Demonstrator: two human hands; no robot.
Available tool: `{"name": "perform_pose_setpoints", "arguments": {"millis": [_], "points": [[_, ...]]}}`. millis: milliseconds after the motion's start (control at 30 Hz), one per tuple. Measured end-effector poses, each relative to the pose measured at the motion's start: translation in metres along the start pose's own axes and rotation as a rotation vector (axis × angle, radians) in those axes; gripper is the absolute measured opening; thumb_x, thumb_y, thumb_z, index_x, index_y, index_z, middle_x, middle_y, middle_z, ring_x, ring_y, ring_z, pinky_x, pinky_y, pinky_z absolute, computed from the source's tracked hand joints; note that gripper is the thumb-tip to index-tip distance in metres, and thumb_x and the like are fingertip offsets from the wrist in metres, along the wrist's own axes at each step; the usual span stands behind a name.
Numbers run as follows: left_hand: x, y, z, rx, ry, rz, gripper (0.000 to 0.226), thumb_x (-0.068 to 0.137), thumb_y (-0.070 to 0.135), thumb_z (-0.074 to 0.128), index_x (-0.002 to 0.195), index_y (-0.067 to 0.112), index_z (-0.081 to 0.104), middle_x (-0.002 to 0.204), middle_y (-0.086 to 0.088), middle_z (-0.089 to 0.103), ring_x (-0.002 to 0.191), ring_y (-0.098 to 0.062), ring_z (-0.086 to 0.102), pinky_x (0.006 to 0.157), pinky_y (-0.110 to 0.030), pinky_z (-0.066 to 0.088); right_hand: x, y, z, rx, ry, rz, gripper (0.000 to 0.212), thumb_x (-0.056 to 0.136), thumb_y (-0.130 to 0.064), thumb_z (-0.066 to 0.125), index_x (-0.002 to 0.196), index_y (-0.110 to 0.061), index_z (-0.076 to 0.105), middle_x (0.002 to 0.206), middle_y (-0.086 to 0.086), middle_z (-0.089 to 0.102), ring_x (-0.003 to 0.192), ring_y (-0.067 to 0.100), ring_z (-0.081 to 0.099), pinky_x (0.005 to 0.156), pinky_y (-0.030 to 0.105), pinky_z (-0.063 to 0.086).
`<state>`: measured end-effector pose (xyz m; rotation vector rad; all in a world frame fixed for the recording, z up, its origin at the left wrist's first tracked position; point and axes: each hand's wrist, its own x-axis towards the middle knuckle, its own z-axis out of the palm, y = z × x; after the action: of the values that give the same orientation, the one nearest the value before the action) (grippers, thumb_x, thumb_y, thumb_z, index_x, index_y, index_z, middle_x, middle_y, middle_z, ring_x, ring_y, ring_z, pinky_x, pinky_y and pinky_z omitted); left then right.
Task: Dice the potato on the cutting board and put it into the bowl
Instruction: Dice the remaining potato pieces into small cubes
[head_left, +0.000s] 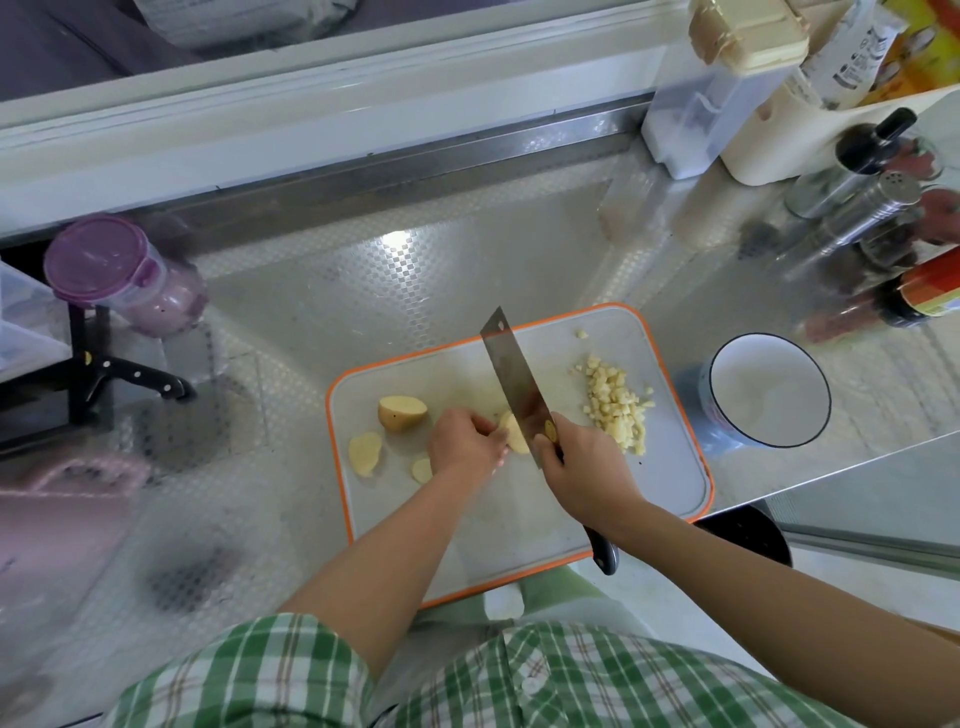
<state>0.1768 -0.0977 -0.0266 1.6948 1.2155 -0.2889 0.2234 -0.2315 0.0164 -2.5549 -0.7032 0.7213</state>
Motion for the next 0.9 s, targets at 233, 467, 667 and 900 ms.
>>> {"name": "perform_pose_setpoints", "arguments": {"millis": [233,467,667,900], "points": [[0.000,-0.001,0.000,-0.043,0.001,-0.010,0.021,0.081,0.015,0.075,0.066,0.013,0.060,0.063,-0.009,0.070,0.046,-0.019,0.061,0.059,-0.035,0.059,-0.001,0.001,0.010,-0.075,-0.037,-0.007,0.019,0.098,-0.026,0.042,0.084,-0.014,0.044,0.057,0.002,0.044,0.052,0.024,0.044,0.047,0.031,0.028],[0.003,-0.001,0.002,-0.004,0.000,-0.028,0.022,0.078,0.023,0.077,0.065,0.018,0.059,0.054,-0.002,0.066,0.047,-0.018,0.060,0.067,-0.035,0.059,0.003,-0.003,0.020,-0.101,-0.046,0.008,0.014,0.098,-0.023,0.040,0.093,-0.011,0.046,0.061,0.002,0.043,0.061,0.030,0.047,0.051,0.032,0.030],[0.003,-0.001,0.001,0.011,0.003,-0.008,0.025,0.078,0.026,0.076,0.062,0.018,0.059,0.055,-0.003,0.068,0.062,-0.024,0.069,0.071,-0.039,0.059,0.005,-0.001,0.019,-0.064,-0.016,-0.005,0.015,0.099,-0.026,0.041,0.091,-0.015,0.044,0.065,0.003,0.046,0.062,0.028,0.045,0.053,0.033,0.029],[0.001,-0.001,-0.010,0.200,0.010,0.182,0.028,0.083,0.038,0.068,0.070,0.014,0.063,0.068,0.000,0.071,0.069,-0.022,0.067,0.071,-0.037,0.056,0.006,0.002,-0.013,0.208,0.105,0.003,0.033,0.097,-0.021,0.051,0.066,-0.019,0.040,0.053,0.003,0.043,0.050,0.018,0.042,0.046,0.025,0.026]]}}
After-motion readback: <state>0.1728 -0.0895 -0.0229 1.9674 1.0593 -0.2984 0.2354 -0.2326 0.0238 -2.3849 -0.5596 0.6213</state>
